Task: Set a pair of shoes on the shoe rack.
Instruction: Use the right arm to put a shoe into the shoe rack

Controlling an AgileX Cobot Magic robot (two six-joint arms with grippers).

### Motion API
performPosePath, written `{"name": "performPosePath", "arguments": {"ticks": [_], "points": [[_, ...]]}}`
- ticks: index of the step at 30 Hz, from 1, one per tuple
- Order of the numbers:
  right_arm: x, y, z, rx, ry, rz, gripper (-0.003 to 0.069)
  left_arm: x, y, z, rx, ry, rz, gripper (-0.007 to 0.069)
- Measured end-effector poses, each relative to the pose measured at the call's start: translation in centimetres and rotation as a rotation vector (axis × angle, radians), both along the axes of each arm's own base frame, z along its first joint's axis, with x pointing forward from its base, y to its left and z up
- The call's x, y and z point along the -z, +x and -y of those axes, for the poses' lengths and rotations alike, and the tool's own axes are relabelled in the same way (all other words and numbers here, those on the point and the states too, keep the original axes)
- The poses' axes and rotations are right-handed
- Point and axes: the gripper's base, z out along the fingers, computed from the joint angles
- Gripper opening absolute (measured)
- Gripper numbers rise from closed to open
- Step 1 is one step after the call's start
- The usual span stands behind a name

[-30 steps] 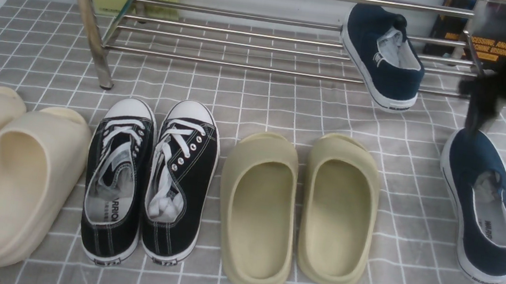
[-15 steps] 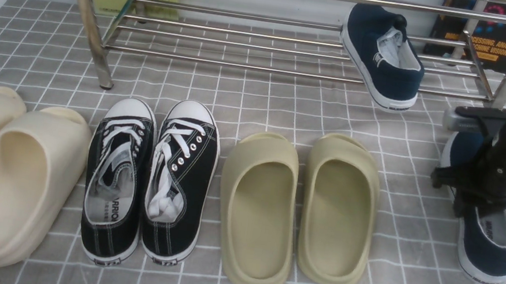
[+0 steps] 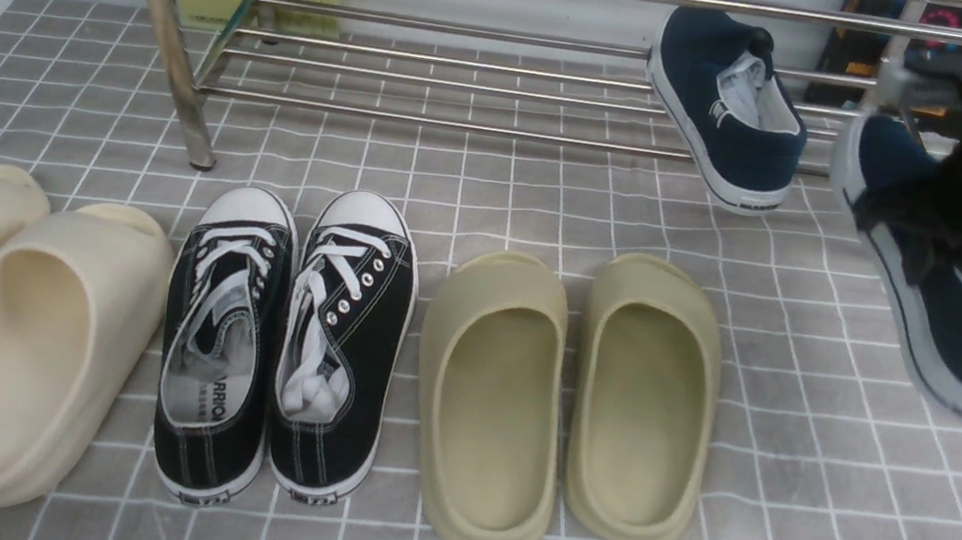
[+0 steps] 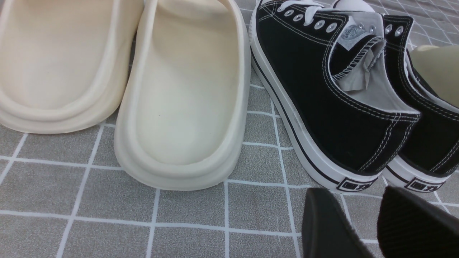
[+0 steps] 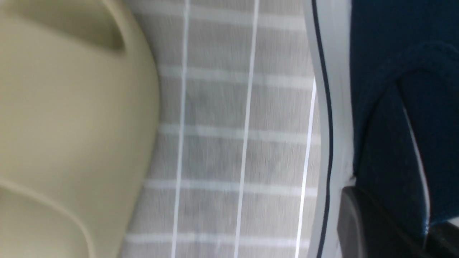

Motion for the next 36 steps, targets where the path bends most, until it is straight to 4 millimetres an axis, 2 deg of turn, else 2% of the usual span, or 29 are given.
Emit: {"name": "performPosePath", "arguments": {"ticks": [2,4,5,6,9,10,11,12,13,17,20,26,36], "points": [[-0.4,1.8,-0.1,-0.014,-0.017,0.059,0.0025,0.0,0.0,0.0,0.0,-0.001,0.0,0.0239],[-0.2,2.6,-0.2,-0.021,-0.027,0.074,0.0025,0.0,0.0,0.0,0.0,-0.001,0.0,0.0239],[-0.4,3.9,-0.3,-0.031,-0.038,0.105,0.0025,0.0,0.0,0.0,0.0,0.0,0.0,0.0239],[-0.1,4.1,-0.3,-0.033,-0.04,0.102,0.0025,0.0,0.0,0.0,0.0,0.0,0.0,0.0239],[-0.1,7.0,-0.6,-0.07,-0.066,0.156,0.0025,0.0,0.0,0.0,0.0,0.0,0.0,0.0239],[-0.1,7.1,-0.6,-0.072,-0.069,0.159,0.0025,0.0,0.0,0.0,0.0,0.0,0.0,0.0239],[0.2,8.6,-0.7,-0.077,-0.085,0.182,0.0025,0.0,0.0,0.0,0.0,0.0,0.0,0.0239],[0.3,8.7,-0.7,-0.078,-0.089,0.185,0.0025,0.0,0.0,0.0,0.0,0.0,0.0,0.0239],[0.8,9.9,-0.8,-0.081,-0.106,0.202,0.0025,0.0,0.0,0.0,0.0,0.0,0.0,0.0239],[2.1,12.2,-1.0,-0.092,-0.123,0.231,0.0025,0.0,0.0,0.0,0.0,0.0,0.0,0.0239],[2.8,13.2,-1.2,-0.098,-0.121,0.226,0.0025,0.0,0.0,0.0,0.0,0.0,0.0,0.0239],[2.8,14.2,-1.4,-0.108,-0.126,0.271,0.0025,0.0,0.0,0.0,0.0,0.0,0.0,0.0239],[3.2,14.7,-1.8,-0.213,-0.112,0.31,0.0025,0.0,0.0,0.0,0.0,0.0,0.0,0.0239]]}}
